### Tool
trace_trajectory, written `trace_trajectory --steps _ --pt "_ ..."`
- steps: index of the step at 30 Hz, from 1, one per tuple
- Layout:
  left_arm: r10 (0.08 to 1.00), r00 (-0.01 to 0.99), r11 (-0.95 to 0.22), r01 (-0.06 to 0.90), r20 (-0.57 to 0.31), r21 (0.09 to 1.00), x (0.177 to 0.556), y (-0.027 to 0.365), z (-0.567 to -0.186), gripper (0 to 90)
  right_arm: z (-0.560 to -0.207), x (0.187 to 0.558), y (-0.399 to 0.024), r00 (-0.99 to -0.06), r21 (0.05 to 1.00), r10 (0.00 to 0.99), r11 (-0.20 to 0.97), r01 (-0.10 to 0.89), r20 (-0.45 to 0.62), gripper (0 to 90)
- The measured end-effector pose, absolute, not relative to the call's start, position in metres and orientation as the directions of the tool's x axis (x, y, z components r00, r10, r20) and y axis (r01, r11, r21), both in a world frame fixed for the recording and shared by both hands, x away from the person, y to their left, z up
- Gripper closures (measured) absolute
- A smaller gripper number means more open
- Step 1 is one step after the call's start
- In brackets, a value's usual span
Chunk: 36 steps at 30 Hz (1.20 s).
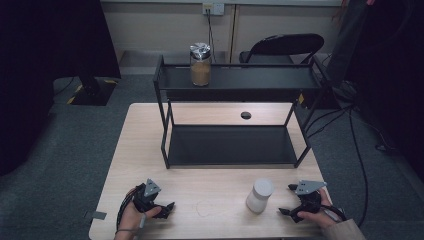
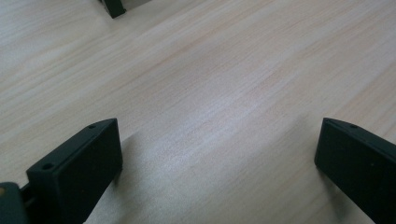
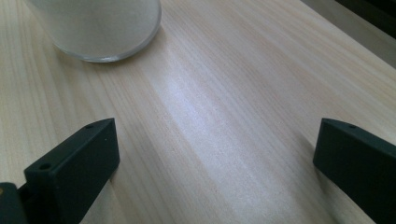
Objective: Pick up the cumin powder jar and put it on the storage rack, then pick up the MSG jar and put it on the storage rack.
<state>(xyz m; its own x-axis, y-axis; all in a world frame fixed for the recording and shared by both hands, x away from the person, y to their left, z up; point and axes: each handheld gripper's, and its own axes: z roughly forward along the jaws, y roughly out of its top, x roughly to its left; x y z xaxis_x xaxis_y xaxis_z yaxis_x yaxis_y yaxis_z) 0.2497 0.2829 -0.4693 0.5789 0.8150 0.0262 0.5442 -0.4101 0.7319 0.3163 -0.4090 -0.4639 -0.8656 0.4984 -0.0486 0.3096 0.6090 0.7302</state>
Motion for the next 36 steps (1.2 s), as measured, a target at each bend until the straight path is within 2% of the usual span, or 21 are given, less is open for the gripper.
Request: trace_trajectory --steps 36 --pt "0.816 0.577 -0.401 0.533 0.026 0.745 0.2483 0.2839 -0.4728 0.0 -0.4568 0.3171 -0.4080 -0.877 0.740 0.478 0.608 0.289 -0.051 0.7"
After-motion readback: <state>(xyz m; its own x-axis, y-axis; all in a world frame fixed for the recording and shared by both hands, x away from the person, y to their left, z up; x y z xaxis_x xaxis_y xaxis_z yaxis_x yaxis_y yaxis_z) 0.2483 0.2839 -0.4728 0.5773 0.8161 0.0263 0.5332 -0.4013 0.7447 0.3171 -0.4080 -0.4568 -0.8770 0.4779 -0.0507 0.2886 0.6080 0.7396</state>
